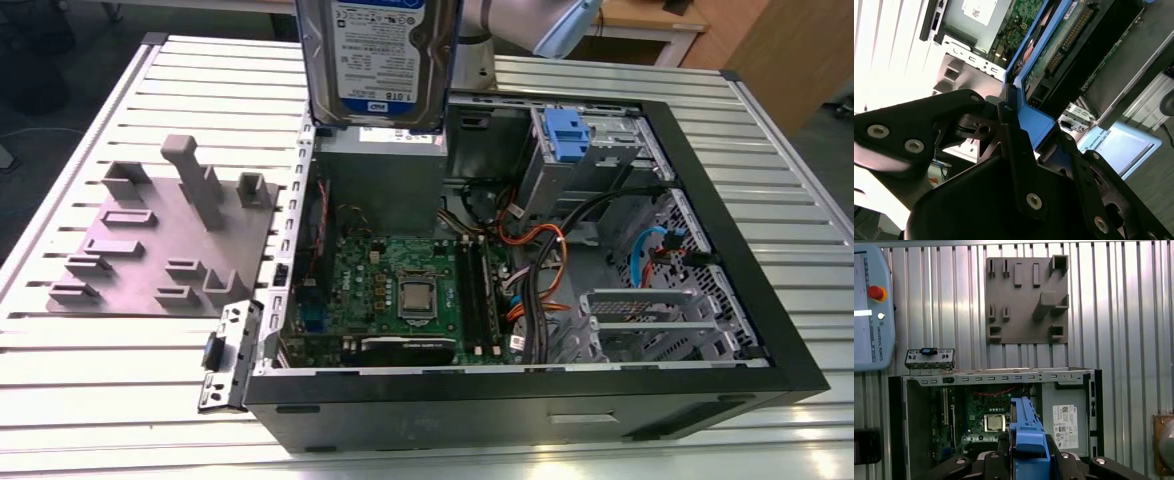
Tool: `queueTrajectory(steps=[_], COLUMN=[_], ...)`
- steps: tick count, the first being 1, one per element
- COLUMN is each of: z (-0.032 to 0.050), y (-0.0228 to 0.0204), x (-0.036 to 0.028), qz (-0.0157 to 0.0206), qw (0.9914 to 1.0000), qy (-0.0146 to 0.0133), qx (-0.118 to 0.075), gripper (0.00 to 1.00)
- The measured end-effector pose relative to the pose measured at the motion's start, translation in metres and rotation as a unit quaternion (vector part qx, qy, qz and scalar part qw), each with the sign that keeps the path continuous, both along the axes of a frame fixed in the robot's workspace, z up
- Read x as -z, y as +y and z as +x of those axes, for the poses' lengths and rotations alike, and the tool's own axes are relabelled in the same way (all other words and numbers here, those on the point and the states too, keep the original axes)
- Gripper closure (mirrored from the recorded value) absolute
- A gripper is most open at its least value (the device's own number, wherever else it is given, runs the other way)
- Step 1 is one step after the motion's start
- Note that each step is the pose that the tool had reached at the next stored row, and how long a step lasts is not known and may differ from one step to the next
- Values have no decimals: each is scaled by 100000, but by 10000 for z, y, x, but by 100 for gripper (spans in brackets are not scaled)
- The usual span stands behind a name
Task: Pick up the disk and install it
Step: 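Pick up the disk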
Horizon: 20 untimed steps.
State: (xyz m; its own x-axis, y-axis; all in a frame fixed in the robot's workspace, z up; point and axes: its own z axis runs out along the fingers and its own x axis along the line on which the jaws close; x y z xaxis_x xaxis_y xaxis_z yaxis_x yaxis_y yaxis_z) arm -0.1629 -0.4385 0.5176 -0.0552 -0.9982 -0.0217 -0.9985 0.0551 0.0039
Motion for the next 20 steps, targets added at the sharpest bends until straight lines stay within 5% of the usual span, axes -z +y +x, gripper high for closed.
queueTrajectory(steps=[6, 16, 20], z=[166, 578, 657], y=[0, 0, 0], x=[0, 0, 0], qz=[-5, -6, -7], qw=[100000, 100000, 100000], qy=[2, 5, 4], qx=[4, 2, 2], gripper=[64, 64, 64])
